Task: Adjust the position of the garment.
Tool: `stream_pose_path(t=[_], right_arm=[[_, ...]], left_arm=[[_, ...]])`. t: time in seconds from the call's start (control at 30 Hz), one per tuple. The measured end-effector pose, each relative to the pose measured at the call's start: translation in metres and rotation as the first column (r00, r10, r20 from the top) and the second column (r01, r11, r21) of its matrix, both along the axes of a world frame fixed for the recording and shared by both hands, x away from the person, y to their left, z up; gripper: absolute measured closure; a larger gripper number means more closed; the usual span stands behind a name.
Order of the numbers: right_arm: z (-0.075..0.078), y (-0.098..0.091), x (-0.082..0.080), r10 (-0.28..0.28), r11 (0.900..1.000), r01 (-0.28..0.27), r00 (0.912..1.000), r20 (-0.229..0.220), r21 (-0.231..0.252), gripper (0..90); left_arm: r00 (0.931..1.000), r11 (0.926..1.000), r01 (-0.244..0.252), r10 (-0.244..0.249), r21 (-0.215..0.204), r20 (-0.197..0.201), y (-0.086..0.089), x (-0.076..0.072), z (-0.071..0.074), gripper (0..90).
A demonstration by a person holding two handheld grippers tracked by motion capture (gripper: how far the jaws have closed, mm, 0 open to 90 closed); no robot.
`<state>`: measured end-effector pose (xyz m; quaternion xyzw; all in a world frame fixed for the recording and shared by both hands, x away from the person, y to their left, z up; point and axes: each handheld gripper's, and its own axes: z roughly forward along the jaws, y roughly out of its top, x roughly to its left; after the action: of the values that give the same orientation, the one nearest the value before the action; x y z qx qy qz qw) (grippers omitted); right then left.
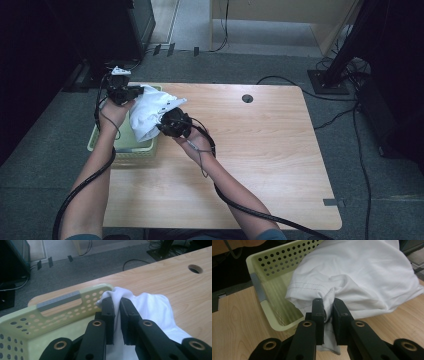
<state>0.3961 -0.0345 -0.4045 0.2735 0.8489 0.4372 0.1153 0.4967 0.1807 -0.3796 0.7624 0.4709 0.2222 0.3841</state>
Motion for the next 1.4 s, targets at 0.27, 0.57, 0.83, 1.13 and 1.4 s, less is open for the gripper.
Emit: stream_pose_path(t=[0.27, 0.57, 0.83, 1.13, 1.4], right_arm=[[-0.016, 0.011, 0.009, 0.000, 1.0000, 0.001, 0.9995, -0.031, 0.006, 82.4], [-0.021, 0.021, 0.014, 0.005, 1.0000, -0.005, 0.9995, -0.030, -0.001, 82.4], [-0.023, 0.024, 0.018, 0.005, 1.0000, -0.005, 0.9992, -0.039, 0.003, 82.4], [-0.025, 0.033, 0.018, 0.012, 0.9999, -0.011, 0.9989, -0.046, 0.005, 82.4], [-0.026, 0.040, 0.021, 0.019, 0.9997, -0.018, 0.9984, -0.054, 0.015, 82.4]], left_arm=[[1.0000, 0.9999, -0.008, 0.008, 0.015, -0.004, 0.007, 0.008, -0.015, 84.6], [0.9996, 0.9995, -0.017, 0.017, -0.025, -0.025, 0.015, 0.017, -0.024, 84.6], [0.9984, 0.9993, -0.037, 0.037, -0.001, -0.042, 0.021, 0.020, -0.034, 84.6], [0.9968, 0.9985, -0.055, 0.055, 0.005, -0.057, 0.031, 0.022, -0.038, 84.6], [0.9959, 0.9976, -0.067, 0.068, 0.015, -0.060, 0.040, 0.024, -0.036, 84.6]])
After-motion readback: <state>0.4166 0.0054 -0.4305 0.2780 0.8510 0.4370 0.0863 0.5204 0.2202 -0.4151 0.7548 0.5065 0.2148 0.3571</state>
